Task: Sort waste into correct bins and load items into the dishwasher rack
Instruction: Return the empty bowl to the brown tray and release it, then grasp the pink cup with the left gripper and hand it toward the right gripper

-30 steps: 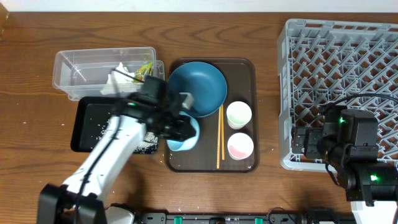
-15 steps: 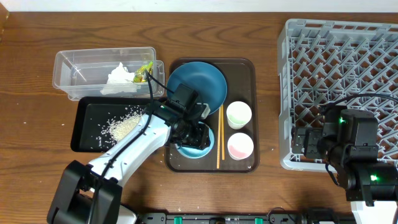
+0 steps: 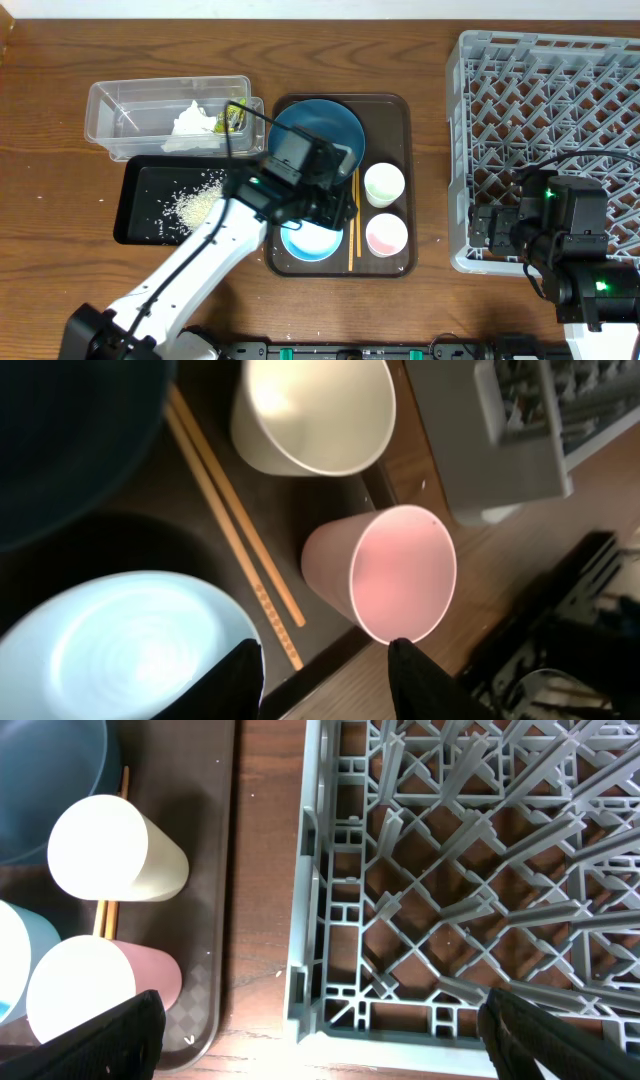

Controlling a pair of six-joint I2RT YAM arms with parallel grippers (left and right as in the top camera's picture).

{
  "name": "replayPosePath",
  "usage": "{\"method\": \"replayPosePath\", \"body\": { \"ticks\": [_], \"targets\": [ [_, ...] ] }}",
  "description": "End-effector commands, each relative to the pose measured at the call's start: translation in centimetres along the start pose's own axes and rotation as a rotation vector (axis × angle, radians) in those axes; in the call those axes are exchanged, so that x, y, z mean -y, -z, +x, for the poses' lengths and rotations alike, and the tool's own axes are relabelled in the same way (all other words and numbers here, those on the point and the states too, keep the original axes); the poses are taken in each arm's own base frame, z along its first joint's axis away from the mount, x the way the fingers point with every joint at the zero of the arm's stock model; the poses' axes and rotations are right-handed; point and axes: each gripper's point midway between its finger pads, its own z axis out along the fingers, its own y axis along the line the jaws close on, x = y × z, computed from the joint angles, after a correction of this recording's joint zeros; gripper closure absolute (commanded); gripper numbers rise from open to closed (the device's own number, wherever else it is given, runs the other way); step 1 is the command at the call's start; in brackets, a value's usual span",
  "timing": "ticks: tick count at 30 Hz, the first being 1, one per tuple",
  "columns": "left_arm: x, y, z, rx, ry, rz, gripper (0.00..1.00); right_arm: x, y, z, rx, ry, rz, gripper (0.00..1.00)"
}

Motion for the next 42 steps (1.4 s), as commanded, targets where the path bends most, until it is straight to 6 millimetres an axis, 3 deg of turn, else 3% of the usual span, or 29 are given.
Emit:
{"method": "replayPosePath", "body": {
  "ticks": [1, 5, 11, 15, 17, 21, 24, 29, 31, 33, 37, 42],
  "targets": [
    [0.3, -1.6, 0.5, -0.031, -0.029, -0.042, 0.56, 0.0, 0.5, -0.5, 0.02, -0.009, 0.001, 0.01],
    [1.4, -3.9, 1.8, -0.095, -0.07, -0.037, 0.56, 0.0, 0.5, -0.5, 0.02, -0.009, 0.001, 0.01],
    [1.0, -7.4, 4.1, -0.199, -0.071, -0.081, 0.57, 0.0, 0.5, -0.5, 0.019, -0.009, 0.001, 0.01],
    [0.6, -8.1, 4.5, -0.221, -0.057, -0.089, 0.86, 0.0, 0.5, -0.4, 0.015, -0.009, 0.002, 0.01],
    [0.6, -7.7, 4.1, -0.206, -0.055, -0.087, 0.93, 0.0, 0.5, -0.4, 0.013, -0.009, 0.002, 0.01],
    [0.9, -5.4, 2.8, -0.147, -0.016, -0.065, 0.94, 0.1, 0.5, -0.3, 0.008, -0.009, 0.003, 0.01],
    [1.4, -2.0, 1.0, -0.06, 0.039, 0.008, 0.94, 0.1, 0.5, 0.0, -0.002, -0.01, 0.005, 0.01],
    [0.4, 3.5, -2.9, 0.122, 0.195, 0.119, 0.94, -0.8, 0.5, -0.4, 0.01, -0.008, -0.05, 0.01],
    [1.0, 5.4, -4.5, 0.173, 0.218, 0.251, 0.94, -2.7, 0.6, -0.7, 0.014, -0.004, -0.161, 0.01],
    [2.5, 7.4, -6.1, 0.203, 0.195, 0.439, 0.94, -6.5, 1.3, -1.3, 0.038, 0.07, -0.386, 0.01],
    [4.7, 9.1, -6.9, 0.164, 0.166, 0.68, 0.95, -11.9, 3.9, -1.8, 0.1, 0.238, -0.755, 0.01],
    [6.4, 9.0, -6.3, 0.059, 0.157, 0.834, 0.94, -14.8, 6.4, -1.9, 0.149, 0.34, -1.031, 0.01]
  ]
}}
